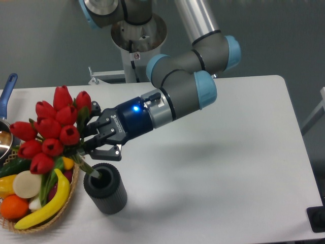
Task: Insert the flowers into the vase
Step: 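Lower the tulip stems into the black vase opening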
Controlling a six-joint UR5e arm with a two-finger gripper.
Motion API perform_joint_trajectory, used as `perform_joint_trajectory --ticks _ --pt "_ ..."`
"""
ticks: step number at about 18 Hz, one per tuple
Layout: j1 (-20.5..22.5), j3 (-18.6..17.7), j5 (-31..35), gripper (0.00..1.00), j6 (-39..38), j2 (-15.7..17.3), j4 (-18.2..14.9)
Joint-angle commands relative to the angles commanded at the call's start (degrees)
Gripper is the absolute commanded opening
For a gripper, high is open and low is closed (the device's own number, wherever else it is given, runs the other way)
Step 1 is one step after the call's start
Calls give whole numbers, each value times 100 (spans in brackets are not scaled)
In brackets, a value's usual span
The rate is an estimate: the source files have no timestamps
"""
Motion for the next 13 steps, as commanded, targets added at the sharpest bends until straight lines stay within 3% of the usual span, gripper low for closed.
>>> perform_joint_trajectory --ticks 8,13 --pt "17 -79 70 29 202 -351 0" --pt "88 -491 70 30 623 -414 0"
